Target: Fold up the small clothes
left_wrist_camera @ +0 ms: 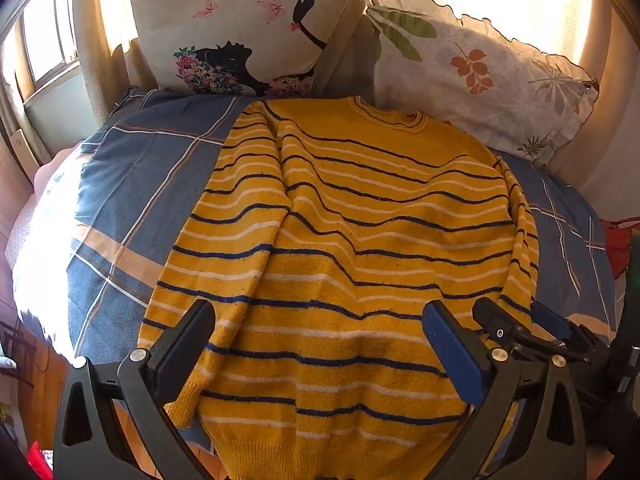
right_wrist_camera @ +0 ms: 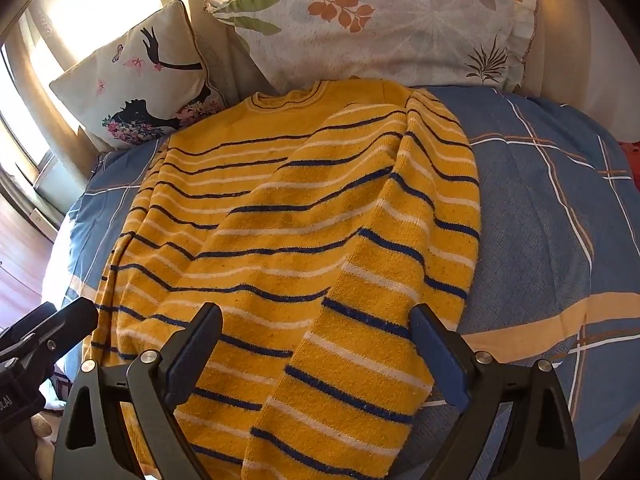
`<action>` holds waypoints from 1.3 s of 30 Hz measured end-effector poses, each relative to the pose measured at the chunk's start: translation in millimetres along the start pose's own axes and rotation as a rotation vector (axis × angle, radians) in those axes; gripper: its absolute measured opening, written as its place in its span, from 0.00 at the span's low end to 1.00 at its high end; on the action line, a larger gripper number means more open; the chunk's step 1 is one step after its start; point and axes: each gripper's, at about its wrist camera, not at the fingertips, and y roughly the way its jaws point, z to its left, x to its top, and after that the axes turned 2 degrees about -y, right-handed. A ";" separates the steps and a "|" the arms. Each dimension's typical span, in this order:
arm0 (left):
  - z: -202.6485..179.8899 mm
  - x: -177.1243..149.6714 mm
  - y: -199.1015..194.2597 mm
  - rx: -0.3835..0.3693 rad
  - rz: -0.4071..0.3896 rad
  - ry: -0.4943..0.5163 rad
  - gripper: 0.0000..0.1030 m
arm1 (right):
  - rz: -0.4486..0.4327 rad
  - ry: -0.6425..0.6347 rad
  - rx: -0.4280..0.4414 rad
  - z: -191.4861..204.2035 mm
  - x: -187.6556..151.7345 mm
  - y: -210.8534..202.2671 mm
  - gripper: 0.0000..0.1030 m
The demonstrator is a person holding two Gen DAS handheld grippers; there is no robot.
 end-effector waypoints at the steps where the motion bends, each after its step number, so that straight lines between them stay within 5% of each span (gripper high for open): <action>1: 0.8 -0.3 0.9 0.001 0.006 -0.002 1.00 | 0.002 0.001 0.000 -0.1 -1.1 0.1 0.94; 39: 14.0 -21.4 -8.9 -0.033 0.019 -0.039 1.00 | 0.058 -0.023 -0.039 2.8 -20.2 -5.4 0.94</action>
